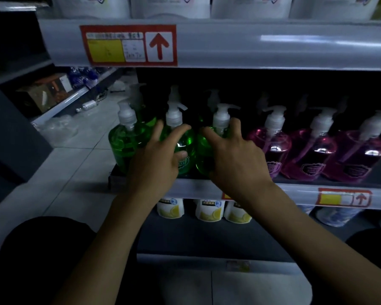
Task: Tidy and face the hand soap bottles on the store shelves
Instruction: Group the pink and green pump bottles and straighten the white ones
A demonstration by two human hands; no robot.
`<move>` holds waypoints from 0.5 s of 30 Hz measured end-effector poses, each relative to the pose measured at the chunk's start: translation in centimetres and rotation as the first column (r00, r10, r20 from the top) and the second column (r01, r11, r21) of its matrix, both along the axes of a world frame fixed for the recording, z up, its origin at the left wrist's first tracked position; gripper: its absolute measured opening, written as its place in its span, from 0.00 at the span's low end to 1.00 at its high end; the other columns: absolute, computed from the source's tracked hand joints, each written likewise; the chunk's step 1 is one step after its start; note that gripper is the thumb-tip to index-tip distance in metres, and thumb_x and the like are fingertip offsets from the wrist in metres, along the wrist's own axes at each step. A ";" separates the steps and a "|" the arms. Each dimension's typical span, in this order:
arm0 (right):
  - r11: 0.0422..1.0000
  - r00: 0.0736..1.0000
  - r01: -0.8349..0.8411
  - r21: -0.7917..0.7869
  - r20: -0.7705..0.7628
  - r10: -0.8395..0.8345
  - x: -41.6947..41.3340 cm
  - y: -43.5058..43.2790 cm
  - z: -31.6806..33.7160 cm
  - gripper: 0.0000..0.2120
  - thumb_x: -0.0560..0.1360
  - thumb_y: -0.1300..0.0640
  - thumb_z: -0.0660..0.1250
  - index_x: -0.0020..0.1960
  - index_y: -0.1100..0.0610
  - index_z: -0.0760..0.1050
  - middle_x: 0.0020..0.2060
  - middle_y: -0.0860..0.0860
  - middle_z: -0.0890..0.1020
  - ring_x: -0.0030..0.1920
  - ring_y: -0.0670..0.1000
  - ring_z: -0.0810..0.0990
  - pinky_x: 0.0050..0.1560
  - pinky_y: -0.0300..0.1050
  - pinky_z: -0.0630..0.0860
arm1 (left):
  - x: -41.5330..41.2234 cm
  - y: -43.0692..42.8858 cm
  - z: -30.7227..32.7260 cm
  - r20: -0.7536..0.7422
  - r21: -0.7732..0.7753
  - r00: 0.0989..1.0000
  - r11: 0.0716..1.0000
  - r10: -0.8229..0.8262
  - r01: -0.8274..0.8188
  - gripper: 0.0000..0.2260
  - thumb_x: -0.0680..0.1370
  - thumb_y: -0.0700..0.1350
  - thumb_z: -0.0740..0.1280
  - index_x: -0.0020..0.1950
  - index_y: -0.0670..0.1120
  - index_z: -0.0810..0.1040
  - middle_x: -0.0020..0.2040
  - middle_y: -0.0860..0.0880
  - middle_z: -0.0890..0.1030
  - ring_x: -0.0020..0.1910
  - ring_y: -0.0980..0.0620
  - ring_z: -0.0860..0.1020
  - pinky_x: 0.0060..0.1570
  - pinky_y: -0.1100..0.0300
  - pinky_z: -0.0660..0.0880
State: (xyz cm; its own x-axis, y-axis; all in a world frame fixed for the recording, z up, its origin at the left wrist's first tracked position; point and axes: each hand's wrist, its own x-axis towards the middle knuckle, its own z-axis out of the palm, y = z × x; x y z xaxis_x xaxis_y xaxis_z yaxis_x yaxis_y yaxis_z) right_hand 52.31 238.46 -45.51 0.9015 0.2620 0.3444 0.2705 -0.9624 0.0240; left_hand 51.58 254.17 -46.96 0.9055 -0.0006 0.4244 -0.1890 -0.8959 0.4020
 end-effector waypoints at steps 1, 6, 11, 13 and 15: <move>1.000 0.999 -0.028 0.012 -0.025 0.028 0.1 -0.4 0.2 0.33 0.73 0.52 0.69 0.72 0.43 0.57 0.69 0.61 0.60 0.39 0.62 0.80 0.31 0.45 0.68 | 0.1 0.2 -0.1 0.007 -0.008 1.000 1.000 -0.018 0.018 0.24 0.79 0.44 0.64 0.72 0.62 0.63 0.78 0.47 0.55 0.64 0.42 0.72 0.48 0.55 0.72; 0.980 0.978 -0.179 0.084 -0.093 0.186 0.7 -2.3 1.0 0.37 0.69 0.57 0.72 0.71 0.41 0.58 0.71 0.56 0.60 0.44 0.64 0.80 0.35 0.47 0.76 | 0.2 1.2 0.1 -0.001 -0.081 0.986 0.983 -0.166 0.165 0.23 0.79 0.43 0.64 0.70 0.62 0.64 0.76 0.51 0.58 0.68 0.47 0.67 0.58 0.55 0.71; 0.968 0.986 -0.155 0.197 0.090 0.140 -0.7 -2.7 1.5 0.27 0.70 0.54 0.69 0.67 0.47 0.66 0.64 0.54 0.67 0.44 0.60 0.80 0.34 0.49 0.77 | -2.1 4.2 2.6 0.159 -0.222 0.978 0.961 -0.132 0.166 0.16 0.80 0.39 0.62 0.64 0.55 0.74 0.67 0.49 0.71 0.54 0.50 0.78 0.51 0.58 0.76; 0.921 0.960 -0.213 0.326 0.243 0.137 -1.6 -2.2 2.2 0.18 0.72 0.57 0.67 0.61 0.53 0.71 0.57 0.55 0.71 0.41 0.57 0.77 0.34 0.47 0.74 | -3.2 7.1 4.0 0.278 -0.290 0.959 0.948 -0.047 0.131 0.10 0.79 0.36 0.61 0.53 0.49 0.78 0.54 0.49 0.76 0.33 0.49 0.76 0.29 0.58 0.74; 0.881 0.938 -0.295 0.371 0.289 0.192 -2.2 -1.4 2.1 0.15 0.73 0.59 0.66 0.60 0.54 0.72 0.55 0.54 0.71 0.39 0.53 0.75 0.34 0.48 0.74 | -3.4 9.6 3.7 0.248 -0.339 0.969 0.937 0.006 0.081 0.10 0.78 0.35 0.61 0.47 0.49 0.78 0.46 0.50 0.77 0.29 0.44 0.75 0.30 0.50 0.71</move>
State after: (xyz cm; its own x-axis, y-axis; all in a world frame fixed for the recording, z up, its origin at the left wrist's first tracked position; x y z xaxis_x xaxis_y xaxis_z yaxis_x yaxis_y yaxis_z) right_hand 50.14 237.10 -43.42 0.7054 0.2544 0.6616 0.5328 -0.8059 -0.2581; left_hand 48.13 263.76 -43.24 0.7777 0.1528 0.6097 -0.3497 -0.7008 0.6217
